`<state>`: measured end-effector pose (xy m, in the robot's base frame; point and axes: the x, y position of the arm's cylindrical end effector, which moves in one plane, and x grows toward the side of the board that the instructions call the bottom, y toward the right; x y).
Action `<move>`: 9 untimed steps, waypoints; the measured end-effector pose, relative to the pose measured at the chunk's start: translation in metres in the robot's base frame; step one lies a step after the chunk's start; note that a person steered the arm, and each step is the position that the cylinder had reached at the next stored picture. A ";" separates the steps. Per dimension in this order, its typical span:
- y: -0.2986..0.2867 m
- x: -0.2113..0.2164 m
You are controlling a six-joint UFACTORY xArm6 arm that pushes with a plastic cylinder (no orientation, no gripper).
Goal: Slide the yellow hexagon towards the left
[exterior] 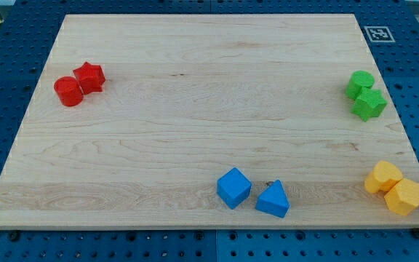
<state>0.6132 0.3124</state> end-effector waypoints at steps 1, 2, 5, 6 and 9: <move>-0.006 0.000; -0.006 0.000; -0.024 0.000; -0.028 0.000; -0.041 0.000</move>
<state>0.6130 0.2711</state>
